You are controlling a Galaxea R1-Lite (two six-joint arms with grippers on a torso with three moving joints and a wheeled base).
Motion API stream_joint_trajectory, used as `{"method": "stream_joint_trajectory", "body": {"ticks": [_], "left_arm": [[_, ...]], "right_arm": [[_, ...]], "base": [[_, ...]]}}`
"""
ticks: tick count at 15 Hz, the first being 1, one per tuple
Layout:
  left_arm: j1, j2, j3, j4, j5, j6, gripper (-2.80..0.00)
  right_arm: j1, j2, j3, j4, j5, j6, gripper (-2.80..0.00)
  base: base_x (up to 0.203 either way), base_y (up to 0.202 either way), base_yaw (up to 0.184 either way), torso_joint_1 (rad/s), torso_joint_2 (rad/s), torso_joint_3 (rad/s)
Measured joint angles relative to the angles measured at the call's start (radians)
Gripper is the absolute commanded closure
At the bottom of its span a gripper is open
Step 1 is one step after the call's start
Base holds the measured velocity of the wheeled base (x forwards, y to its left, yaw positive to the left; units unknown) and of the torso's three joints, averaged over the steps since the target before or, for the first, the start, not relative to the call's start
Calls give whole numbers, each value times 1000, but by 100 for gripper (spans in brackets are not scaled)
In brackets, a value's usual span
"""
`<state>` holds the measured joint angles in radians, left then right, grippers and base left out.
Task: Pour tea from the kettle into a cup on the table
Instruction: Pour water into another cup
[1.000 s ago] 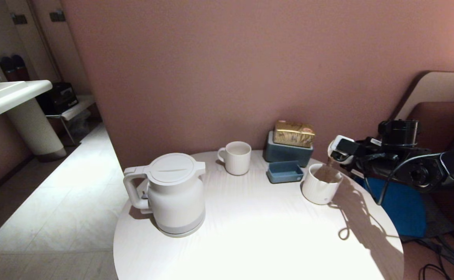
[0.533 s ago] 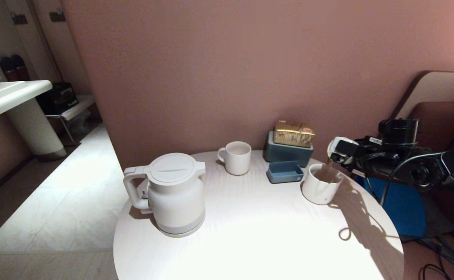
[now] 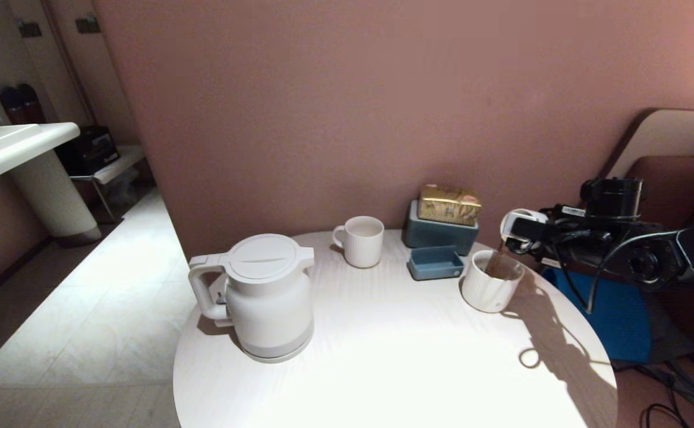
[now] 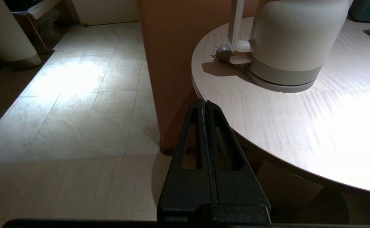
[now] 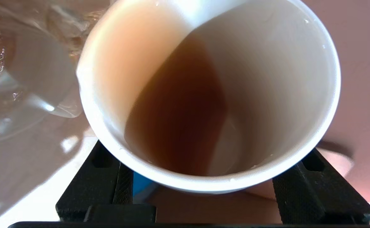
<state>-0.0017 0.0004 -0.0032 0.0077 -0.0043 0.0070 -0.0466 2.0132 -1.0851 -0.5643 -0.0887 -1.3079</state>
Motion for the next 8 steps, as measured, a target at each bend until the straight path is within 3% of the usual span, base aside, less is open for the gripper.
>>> {"method": "stream_joint_trajectory", "body": {"ticks": [8], "left_arm": [[0, 0, 0, 0, 0, 0, 0]], "right_arm": [[6, -3, -16, 0, 0, -147, 0]], "base": [[0, 0, 0, 0, 0, 0]]}}
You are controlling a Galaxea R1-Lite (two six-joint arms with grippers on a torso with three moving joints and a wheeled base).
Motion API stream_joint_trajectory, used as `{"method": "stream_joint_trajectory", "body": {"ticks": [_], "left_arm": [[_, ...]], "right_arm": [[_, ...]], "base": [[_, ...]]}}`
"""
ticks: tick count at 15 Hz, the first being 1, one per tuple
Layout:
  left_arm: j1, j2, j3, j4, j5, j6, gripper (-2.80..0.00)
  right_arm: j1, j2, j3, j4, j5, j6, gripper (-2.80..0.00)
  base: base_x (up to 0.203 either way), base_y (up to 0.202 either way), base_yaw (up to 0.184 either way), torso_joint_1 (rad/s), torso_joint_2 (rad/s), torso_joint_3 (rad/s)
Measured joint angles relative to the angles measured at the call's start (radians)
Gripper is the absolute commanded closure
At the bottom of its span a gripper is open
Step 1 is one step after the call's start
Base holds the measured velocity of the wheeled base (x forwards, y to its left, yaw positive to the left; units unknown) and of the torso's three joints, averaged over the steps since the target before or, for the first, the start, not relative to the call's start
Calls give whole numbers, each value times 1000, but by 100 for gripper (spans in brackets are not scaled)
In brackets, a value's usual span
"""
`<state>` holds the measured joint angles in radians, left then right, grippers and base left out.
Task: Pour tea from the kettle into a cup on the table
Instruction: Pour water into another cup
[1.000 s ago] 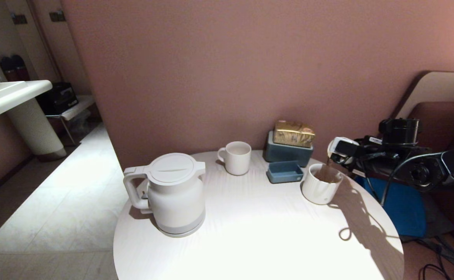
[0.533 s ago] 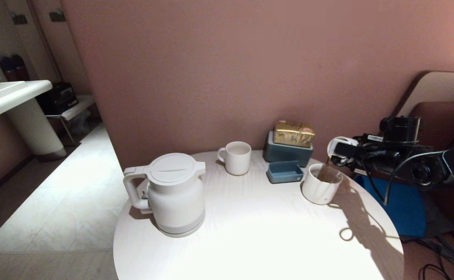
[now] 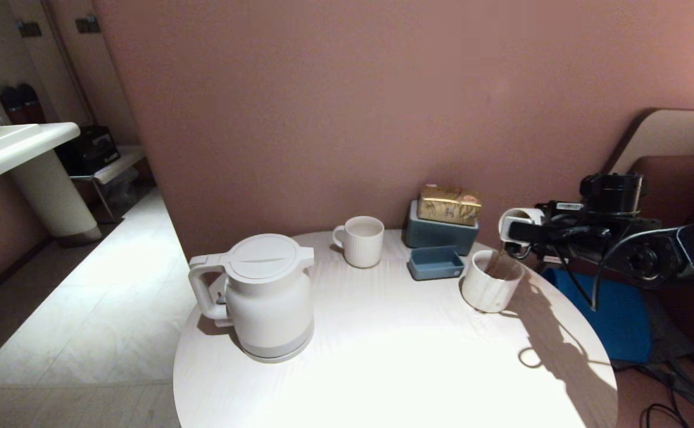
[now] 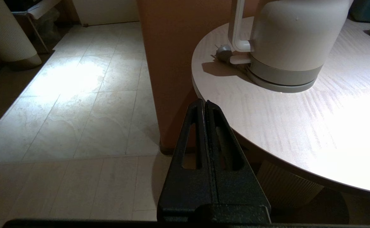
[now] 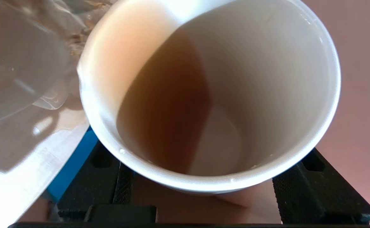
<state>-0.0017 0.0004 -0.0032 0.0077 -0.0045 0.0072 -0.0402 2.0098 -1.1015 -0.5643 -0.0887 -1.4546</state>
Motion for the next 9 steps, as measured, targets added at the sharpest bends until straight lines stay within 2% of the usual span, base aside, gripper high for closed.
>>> {"method": "stream_joint_trajectory", "body": {"ticks": [6, 9], "left_arm": [[0, 0, 0, 0, 0, 0, 0], [0, 0, 0, 0, 0, 0, 0]], "right_arm": [[-1, 0, 0, -42, -10, -83, 0], [2, 1, 0, -47, -11, -100, 0]], "base": [[0, 0, 0, 0, 0, 0], [0, 0, 0, 0, 0, 0]]}}
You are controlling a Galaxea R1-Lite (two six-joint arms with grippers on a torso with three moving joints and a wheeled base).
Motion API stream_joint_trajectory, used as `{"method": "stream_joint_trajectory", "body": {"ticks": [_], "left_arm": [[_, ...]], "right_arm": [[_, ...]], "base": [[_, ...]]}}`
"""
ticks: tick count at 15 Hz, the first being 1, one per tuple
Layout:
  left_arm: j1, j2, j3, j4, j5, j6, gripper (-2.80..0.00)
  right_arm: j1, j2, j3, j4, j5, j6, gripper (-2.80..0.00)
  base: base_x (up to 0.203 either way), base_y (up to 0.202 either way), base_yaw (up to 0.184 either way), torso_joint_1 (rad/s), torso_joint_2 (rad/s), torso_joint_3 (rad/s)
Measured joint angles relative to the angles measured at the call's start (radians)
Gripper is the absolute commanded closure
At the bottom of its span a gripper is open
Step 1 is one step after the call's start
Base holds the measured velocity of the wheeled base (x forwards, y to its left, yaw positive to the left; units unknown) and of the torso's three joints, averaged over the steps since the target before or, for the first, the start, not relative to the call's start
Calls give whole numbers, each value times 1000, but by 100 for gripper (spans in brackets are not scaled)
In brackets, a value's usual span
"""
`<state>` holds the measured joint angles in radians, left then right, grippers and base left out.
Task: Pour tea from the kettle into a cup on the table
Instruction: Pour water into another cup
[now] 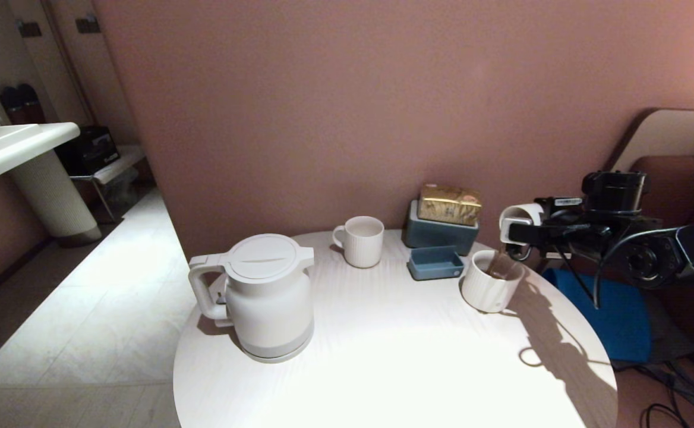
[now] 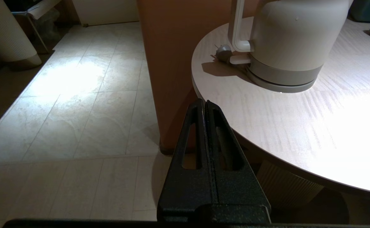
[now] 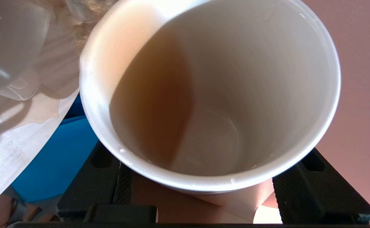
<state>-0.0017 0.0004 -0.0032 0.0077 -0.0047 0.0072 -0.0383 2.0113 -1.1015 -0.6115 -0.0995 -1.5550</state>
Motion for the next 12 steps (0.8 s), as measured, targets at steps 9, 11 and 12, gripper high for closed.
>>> {"method": "stream_joint_trajectory", "body": {"ticks": [9, 11, 12], "left_arm": [[0, 0, 0, 0, 0, 0, 0], [0, 0, 0, 0, 0, 0, 0], [0, 0, 0, 0, 0, 0, 0]], "right_arm": [[3, 0, 2, -41, -4, -90, 0], [5, 0, 2, -66, -4, -127, 0], [5, 0, 3, -75, -4, -142, 0]], "base": [[0, 0, 0, 0, 0, 0], [0, 0, 0, 0, 0, 0], [0, 0, 0, 0, 0, 0]]}}
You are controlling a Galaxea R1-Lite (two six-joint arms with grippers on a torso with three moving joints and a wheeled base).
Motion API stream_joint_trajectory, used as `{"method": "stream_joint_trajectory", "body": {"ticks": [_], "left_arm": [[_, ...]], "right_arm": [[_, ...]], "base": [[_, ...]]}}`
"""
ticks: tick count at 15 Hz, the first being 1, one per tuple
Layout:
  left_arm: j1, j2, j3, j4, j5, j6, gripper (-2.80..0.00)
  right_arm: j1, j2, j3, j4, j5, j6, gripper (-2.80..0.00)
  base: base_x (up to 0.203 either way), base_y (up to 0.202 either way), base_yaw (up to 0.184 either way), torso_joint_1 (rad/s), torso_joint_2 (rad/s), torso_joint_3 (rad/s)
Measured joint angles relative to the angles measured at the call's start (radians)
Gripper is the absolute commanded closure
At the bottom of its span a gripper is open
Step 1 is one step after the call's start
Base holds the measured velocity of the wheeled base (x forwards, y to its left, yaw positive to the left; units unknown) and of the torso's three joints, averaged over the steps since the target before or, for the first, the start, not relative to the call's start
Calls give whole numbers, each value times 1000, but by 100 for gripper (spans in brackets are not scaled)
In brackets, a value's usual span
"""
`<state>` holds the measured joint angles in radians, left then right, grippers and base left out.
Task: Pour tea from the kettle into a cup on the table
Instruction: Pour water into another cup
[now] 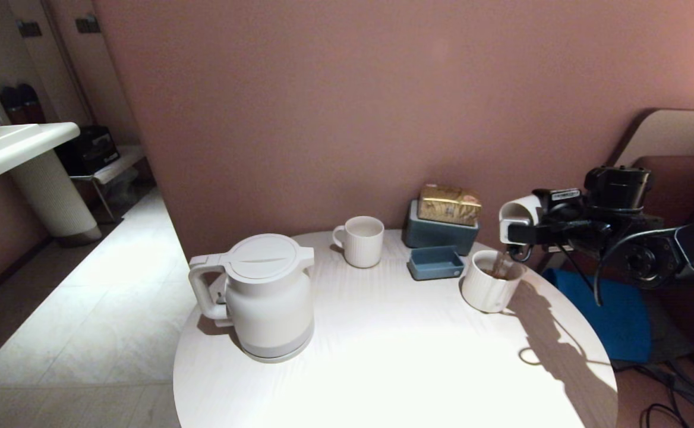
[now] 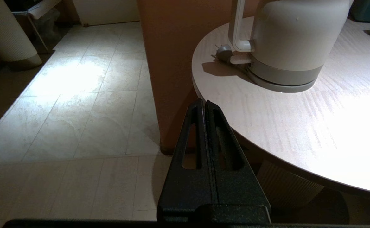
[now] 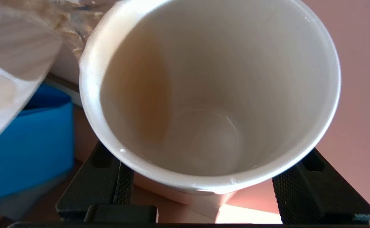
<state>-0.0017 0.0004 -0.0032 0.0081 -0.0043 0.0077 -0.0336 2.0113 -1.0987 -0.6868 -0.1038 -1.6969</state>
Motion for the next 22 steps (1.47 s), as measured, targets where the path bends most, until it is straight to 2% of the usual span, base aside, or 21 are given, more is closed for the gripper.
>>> {"method": "stream_joint_trajectory", "body": {"ticks": [9, 16, 18, 22], "left_arm": [[0, 0, 0, -1, 0, 0, 0], [0, 0, 0, -1, 0, -1, 0], [0, 0, 0, -1, 0, 0, 0], [0, 0, 0, 0, 0, 0, 0]], "right_arm": [[28, 0, 14, -28, 0, -57, 0], [29, 0, 32, -44, 2, -45, 0], [27, 0, 36, -41, 4, 4, 0], [19, 0, 54, -37, 4, 202, 0]], "base": [[0, 0, 0, 0, 0, 0], [0, 0, 0, 0, 0, 0], [0, 0, 0, 0, 0, 0], [0, 0, 0, 0, 0, 0]]}}
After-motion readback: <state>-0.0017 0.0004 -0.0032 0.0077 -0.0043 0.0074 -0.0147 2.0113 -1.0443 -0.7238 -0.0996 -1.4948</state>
